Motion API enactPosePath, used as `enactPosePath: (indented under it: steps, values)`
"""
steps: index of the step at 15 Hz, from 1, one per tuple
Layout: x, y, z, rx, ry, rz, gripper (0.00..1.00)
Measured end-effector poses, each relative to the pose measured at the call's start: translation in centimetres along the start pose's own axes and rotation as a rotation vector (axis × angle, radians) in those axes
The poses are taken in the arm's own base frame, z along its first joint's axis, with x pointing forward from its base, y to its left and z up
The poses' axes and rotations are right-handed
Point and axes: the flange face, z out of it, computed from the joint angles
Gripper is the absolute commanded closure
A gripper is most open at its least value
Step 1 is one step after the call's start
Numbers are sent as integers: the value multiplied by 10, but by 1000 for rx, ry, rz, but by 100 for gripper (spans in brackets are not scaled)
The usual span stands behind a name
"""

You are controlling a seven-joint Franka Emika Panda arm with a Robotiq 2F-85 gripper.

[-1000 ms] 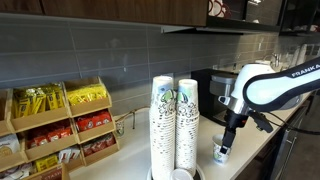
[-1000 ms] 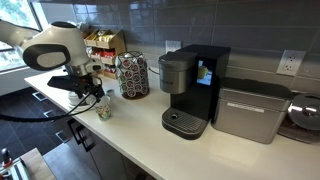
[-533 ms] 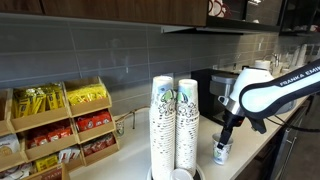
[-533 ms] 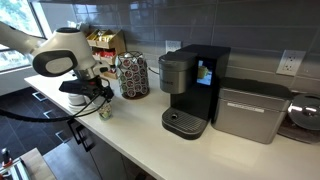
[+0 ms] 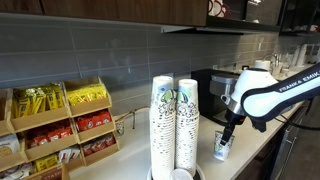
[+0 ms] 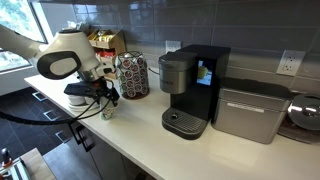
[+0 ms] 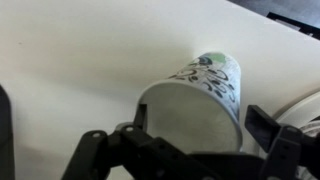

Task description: Pick up the coffee cup from the counter and place it on the stacked cups on the right

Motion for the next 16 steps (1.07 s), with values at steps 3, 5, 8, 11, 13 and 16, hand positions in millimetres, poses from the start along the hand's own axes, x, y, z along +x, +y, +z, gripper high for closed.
enactPosePath:
  steps: [3,5,8,11,13,16]
  values:
    - [-2,6,-1,-21,-5,26,0]
    - [-2,9,-2,-31,-6,43,0]
    - [-4,13,-3,-41,-8,68,0]
    - [-5,15,-3,-44,-9,86,0]
    - [-6,17,-3,-47,-10,97,0]
    - [-9,22,-1,-60,-23,126,0]
